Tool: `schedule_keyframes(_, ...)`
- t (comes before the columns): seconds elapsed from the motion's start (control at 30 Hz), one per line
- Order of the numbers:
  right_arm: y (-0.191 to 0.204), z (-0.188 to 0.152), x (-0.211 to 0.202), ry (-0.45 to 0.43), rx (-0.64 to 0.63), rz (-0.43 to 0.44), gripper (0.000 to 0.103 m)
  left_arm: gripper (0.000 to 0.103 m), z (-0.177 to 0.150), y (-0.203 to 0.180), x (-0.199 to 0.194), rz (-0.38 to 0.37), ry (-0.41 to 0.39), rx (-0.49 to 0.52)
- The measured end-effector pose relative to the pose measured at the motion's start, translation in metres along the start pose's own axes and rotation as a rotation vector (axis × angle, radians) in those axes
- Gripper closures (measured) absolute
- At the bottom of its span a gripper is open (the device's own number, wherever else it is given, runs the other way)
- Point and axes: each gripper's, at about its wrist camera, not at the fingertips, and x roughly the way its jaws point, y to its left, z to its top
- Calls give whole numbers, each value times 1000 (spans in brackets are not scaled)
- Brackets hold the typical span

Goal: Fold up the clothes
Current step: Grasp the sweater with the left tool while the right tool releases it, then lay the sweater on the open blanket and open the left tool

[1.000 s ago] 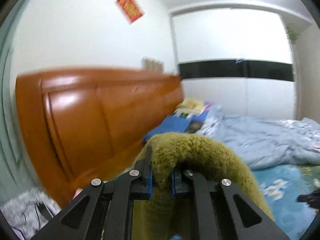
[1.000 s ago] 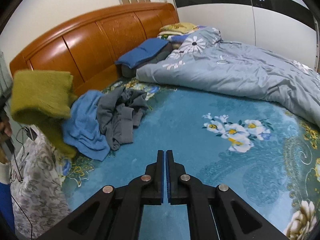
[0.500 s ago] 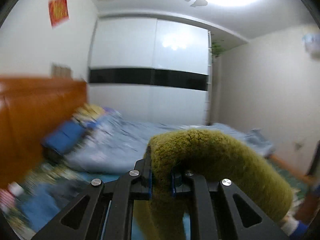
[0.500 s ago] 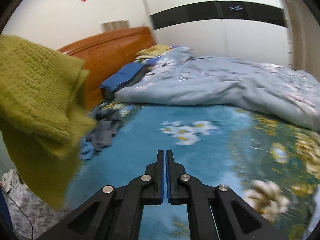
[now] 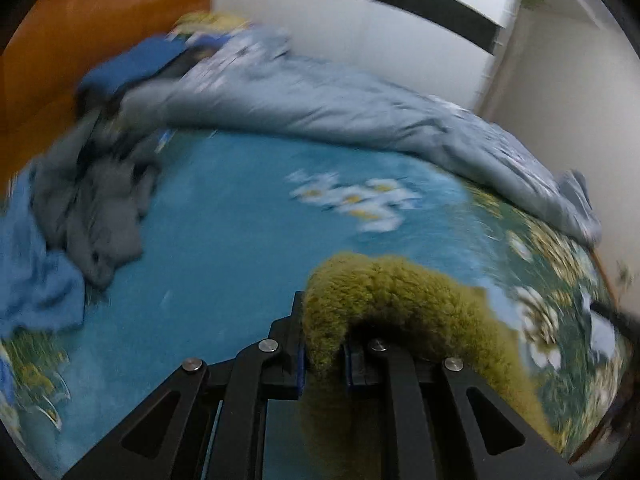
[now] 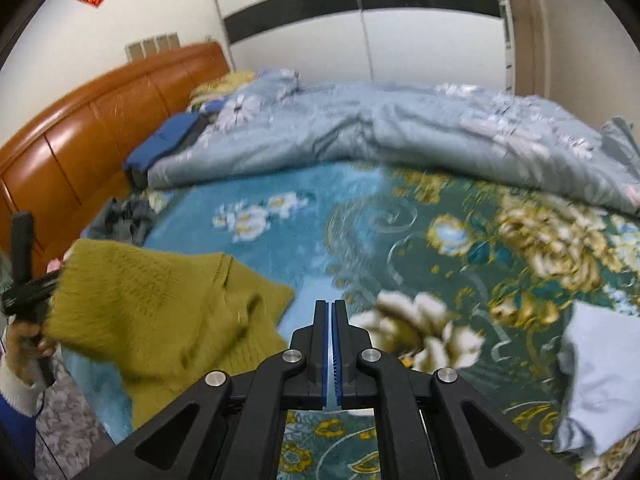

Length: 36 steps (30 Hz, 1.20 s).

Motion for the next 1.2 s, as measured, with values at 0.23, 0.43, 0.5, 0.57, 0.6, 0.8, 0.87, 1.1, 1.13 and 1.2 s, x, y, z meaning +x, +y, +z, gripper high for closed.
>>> schedule_keyframes(0.23, 45, -12, 65, 101, -84, 90, 99, 84, -25, 49, 24, -32, 61, -42)
schedule_keyframes(0.43, 81, -26, 94, 147, -125, 173, 99, 76, -35, 62, 2, -61, 59, -62)
schedule_keyframes(0.5, 86, -30, 97, 153, -129, 195, 99, 68, -39, 68, -11, -69, 46, -66)
schedule_keyframes(0.57, 87, -33, 100, 165, -115, 211, 88, 60, -44, 70, -29, -49, 12, -40)
schedule_keyframes(0.6, 87, -34, 102, 172, -108, 218, 80, 59, -47, 71, -39, -40, -4, -27)
schedule_keyframes(0.8, 100, -42, 122, 222, -44, 277, 77, 49, -42, 54, -82, -14, -90, 73)
schedule_keyframes(0.87, 103, -43, 128, 226, -5, 278, 74, 47, -36, 41, -85, -25, -97, 109)
schedule_keyframes(1.1, 98, -45, 127, 191, 178, 335, 95, 45, -20, -10, -66, -68, -59, 214)
schedule_keyframes(1.13, 96, -45, 124, 183, 189, 338, 95, 45, -17, -18, -60, -76, -49, 226)
schedule_keyframes(1.2, 94, -46, 116, 172, 190, 335, 95, 45, -12, -34, -48, -94, -28, 249)
